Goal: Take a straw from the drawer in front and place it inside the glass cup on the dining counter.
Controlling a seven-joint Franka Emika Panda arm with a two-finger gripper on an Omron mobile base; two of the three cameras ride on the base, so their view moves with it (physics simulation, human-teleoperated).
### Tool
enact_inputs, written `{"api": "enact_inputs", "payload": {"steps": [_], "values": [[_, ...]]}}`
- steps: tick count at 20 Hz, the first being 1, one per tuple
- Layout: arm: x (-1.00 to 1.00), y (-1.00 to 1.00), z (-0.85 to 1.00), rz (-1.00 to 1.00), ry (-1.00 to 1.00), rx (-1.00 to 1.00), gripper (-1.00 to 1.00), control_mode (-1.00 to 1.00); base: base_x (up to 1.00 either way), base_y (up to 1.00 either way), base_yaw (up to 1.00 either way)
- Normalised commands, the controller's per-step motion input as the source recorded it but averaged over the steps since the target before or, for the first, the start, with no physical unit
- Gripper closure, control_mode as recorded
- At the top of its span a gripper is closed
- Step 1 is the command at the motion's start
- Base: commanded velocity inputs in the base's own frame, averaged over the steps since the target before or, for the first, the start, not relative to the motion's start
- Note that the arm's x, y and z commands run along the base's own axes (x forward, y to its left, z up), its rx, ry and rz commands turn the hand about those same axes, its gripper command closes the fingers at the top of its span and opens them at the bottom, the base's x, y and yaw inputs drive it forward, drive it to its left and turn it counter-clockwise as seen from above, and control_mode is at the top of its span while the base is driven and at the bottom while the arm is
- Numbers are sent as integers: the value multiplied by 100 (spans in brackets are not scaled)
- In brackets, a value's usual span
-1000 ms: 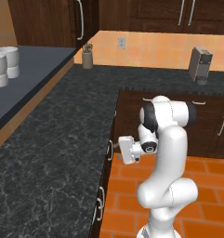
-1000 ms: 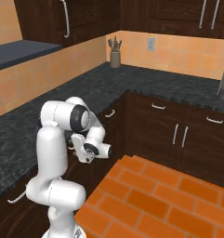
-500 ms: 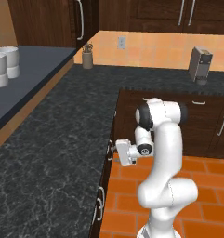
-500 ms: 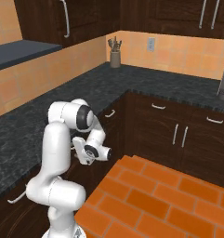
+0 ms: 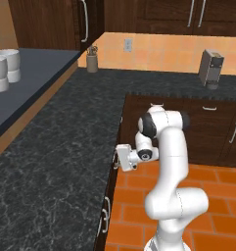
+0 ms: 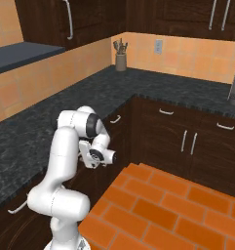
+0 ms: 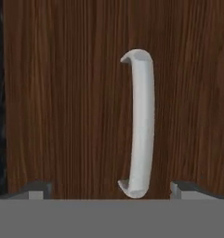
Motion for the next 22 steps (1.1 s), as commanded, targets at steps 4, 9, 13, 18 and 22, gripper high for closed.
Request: {"api": "enact_inputs", "payload": {"steps": [4,9,13,18,22], "values": [[29,12,-41,0,0,0,-100,-100,0,0,0],[32,1,-45,0,0,0,-100,-100,0,0,0],[13,17,-24,0,0,0,-100,-100,0,0,0],[-3,25,0,0,-1,0,100,-100,0,0,0],[-29,-8,1,0,-7,0,100,-100,0,0,0]]}}
